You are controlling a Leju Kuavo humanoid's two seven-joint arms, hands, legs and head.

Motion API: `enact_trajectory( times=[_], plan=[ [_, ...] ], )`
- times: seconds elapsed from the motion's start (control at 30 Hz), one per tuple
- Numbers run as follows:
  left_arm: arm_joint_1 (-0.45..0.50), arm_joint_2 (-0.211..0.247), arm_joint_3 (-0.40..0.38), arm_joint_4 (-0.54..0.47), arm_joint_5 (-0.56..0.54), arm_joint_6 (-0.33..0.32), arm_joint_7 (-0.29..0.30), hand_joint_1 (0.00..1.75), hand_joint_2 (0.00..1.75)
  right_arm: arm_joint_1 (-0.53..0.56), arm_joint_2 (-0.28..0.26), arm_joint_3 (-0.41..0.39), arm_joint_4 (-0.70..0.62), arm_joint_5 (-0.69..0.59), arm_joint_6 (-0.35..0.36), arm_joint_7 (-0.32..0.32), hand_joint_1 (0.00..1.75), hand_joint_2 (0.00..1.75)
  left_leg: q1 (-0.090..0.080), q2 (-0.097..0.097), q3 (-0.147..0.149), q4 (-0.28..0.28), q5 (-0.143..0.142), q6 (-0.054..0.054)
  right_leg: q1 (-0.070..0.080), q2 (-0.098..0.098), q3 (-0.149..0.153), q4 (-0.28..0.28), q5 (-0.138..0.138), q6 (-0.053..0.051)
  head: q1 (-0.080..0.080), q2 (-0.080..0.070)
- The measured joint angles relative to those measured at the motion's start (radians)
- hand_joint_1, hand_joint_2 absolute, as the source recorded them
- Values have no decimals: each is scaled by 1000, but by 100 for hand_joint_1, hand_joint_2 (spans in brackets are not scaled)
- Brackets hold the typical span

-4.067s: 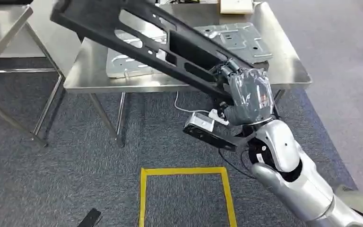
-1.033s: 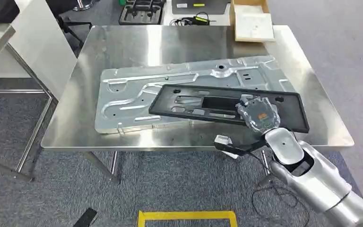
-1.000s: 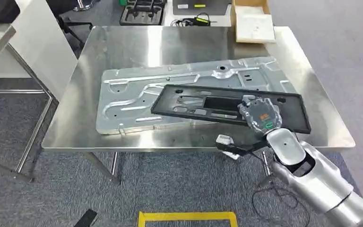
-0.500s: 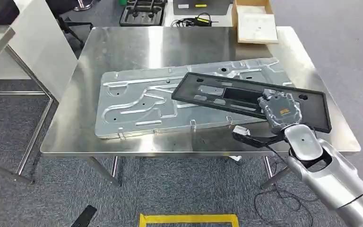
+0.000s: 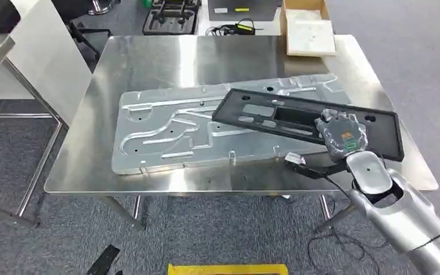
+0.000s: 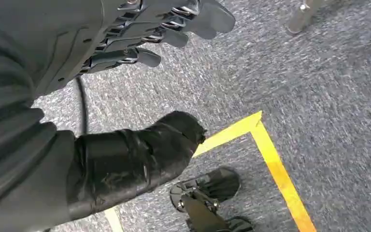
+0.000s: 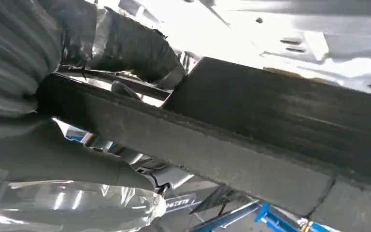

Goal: Take the parts from the cabinet and place them on the table.

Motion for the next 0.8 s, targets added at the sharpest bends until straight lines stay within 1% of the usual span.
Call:
enact_trajectory(
  times=[0.03,0.07,0.1,0.13,0.17,0.2,0.23,0.27,0.3,0.33,0.37,0.4,0.43,0.47,0.5,0.53,0.57,0.6,0.63,0.67,0.7,0.73,0.77,0.8],
  plan=[
    [1,0,0,0,0,3,2,0,175,0,0,0,2,0,-1,-1,175,175,5,0,5,-9,3,5,4,1,2,0,-3,6,2,0],
    [1,0,0,0,3,3,3,0,175,2,0,-2,4,0,-2,-1,175,175,9,2,13,-17,6,11,-1,-1,-4,9,-11,9,1,0],
    [0,0,0,0,5,6,6,0,175,2,-1,-4,6,2,-5,-1,175,175,8,1,19,-20,4,15,-3,-2,-17,44,-28,14,2,0],
    [-1,2,1,0,10,8,9,0,175,2,-2,-7,8,4,-10,-1,175,175,8,1,22,-20,0,22,-3,-2,-50,109,-57,18,2,0],
    [1,2,2,0,13,9,11,0,175,5,-3,-8,10,5,-13,-1,175,175,8,2,26,-20,-3,26,-4,-2,-95,193,-88,21,2,0],
    [3,3,3,0,21,11,14,0,175,12,-5,-9,13,8,-14,-1,175,175,8,2,30,-19,-8,27,-5,-3,-138,265,-107,25,2,0],
    [6,5,5,0,24,13,16,0,175,20,-7,-9,16,11,-15,-1,175,175,8,1,35,-19,-12,27,-7,-3,-167,305,-106,27,2,0],
    [10,5,5,0,29,14,17,0,175,26,-8,-9,19,13,-15,-2,175,175,9,0,41,-18,-17,26,-10,-3,-171,292,-79,29,2,0],
    [13,7,6,0,31,15,19,0,175,30,-10,-9,23,14,-16,-3,175,175,9,0,48,-16,-23,24,-13,-3,-154,240,-36,29,2,0],
    [15,7,6,0,34,16,19,0,175,31,-12,-10,25,14,-17,-3,175,175,9,0,54,-13,-30,22,-15,-4,-122,161,14,29,2,0],
    [15,9,8,0,38,18,21,0,175,31,-15,-12,27,14,-19,-3,175,175,10,-2,60,-7,-38,17,-17,-6,-84,72,63,28,2,0],
    [16,13,10,1,40,25,22,0,175,31,-15,-16,31,14,-24,-2,175,175,7,-3,57,-3,-45,10,-15,-6,-70,46,49,26,2,0],
    [15,15,16,1,42,38,23,0,175,31,-17,-18,31,14,-26,-2,175,175,4,-3,51,8,-49,4,-9,-4,-59,17,41,20,2,0],
    [17,18,20,1,45,60,24,0,175,38,-19,-19,34,14,-27,-1,175,175,5,-4,49,2,-47,0,-10,-3,-62,27,41,15,-1,0],
    [20,18,23,2,44,83,25,0,175,47,-23,-21,36,13,-27,-1,175,175,5,-3,51,0,-49,-4,-7,-2,-62,26,38,11,1,0],
    [21,20,23,2,48,100,23,0,175,57,-25,-22,39,11,-27,-1,175,175,5,-3,54,0,-51,-7,-6,-1,-62,24,38,6,-1,0],
    [23,26,26,2,60,101,17,0,175,64,-27,-23,42,10,-28,-1,175,175,5,-4,55,0,-57,-13,-11,-1,-56,19,38,0,1,0],
    [26,27,31,2,71,96,9,0,175,72,-29,-27,44,10,-28,-1,175,175,7,0,46,26,-78,-17,-12,-1,-51,16,36,-7,-2,0],
    [26,28,38,2,72,88,1,0,175,79,-30,-34,48,8,-27,0,175,175,7,1,18,87,-110,-21,-12,-3,-49,16,33,-11,-8,0],
    [29,30,43,2,72,81,-5,0,175,88,-31,-39,53,3,-26,0,175,175,7,1,-23,166,-143,-23,-11,-4,-47,16,31,-15,-8,0],
    [32,31,47,2,72,77,-13,0,175,97,-31,-42,59,-1,-26,0,175,175,7,1,-61,237,-166,-25,-8,-4,-45,16,29,-18,-8,0],
    [37,31,49,2,66,74,-19,0,175,107,-31,-42,66,-6,-25,0,175,175,7,1,-89,282,-171,-26,-7,-4,-43,16,27,-21,-8,0],
    [40,32,49,2,56,73,-23,0,175,118,-31,-43,72,-8,-24,0,175,175,7,1,-97,283,-154,-25,-5,-4,-39,16,25,-23,-8,0],
    [40,32,49,2,48,71,-26,0,175,128,-32,-44,76,-11,-24,0,175,175,7,1,-85,245,-120,-23,-4,-4,-36,17,22,-22,-8,0]
  ],
)
